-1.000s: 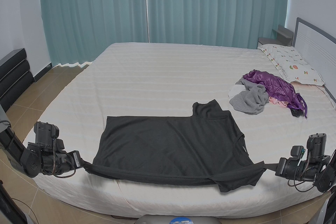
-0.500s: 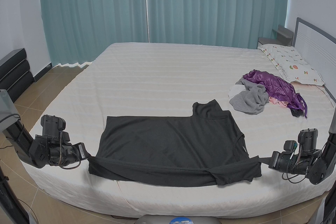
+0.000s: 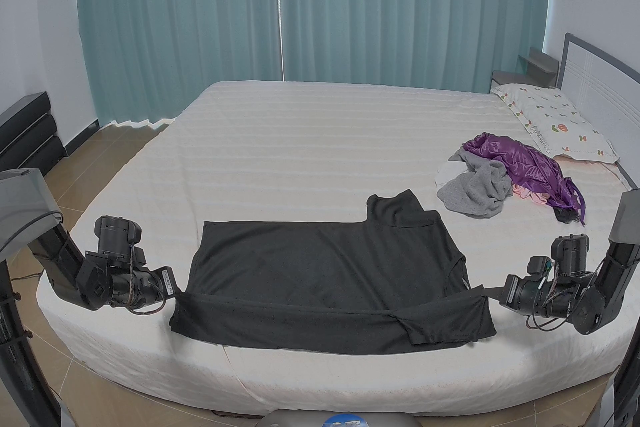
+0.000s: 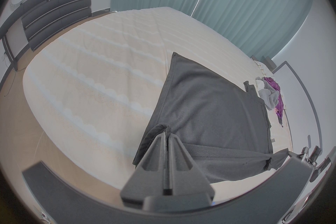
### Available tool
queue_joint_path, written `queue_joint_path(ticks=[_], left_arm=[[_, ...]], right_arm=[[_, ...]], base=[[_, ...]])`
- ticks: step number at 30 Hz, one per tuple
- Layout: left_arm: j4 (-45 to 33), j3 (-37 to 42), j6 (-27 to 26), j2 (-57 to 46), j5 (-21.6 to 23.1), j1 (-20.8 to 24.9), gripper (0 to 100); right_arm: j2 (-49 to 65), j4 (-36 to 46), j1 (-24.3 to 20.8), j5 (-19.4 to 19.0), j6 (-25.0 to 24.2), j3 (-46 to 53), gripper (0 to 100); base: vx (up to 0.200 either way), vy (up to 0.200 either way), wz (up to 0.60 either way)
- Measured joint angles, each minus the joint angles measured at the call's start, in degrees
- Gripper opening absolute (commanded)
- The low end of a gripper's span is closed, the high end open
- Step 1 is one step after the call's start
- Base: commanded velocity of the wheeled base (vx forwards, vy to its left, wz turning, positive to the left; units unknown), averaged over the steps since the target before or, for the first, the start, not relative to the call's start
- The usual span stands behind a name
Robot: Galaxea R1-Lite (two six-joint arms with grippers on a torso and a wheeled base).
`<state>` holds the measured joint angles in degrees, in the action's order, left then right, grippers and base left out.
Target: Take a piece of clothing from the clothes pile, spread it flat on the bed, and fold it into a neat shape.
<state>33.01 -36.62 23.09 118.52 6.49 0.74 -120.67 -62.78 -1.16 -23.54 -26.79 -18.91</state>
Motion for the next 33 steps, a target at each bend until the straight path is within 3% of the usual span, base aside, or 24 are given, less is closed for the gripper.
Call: queue_joint_path(ticks=[18, 33], left_arm=[[0.0, 7.0, -0.6, -8.2, -0.1, -0.5, 0], [0.1, 1.1, -0.2, -2.7, 0.0, -0.1, 0]], right_arm=[[8.3, -0.3, -0.4, -0.3, -0.3, 7.1, 0], [1.9, 0.4, -0.2, 0.0, -0.4, 0.2, 0]], base=[[0.000, 0.000, 0.00], [0.000, 0.000, 0.00]])
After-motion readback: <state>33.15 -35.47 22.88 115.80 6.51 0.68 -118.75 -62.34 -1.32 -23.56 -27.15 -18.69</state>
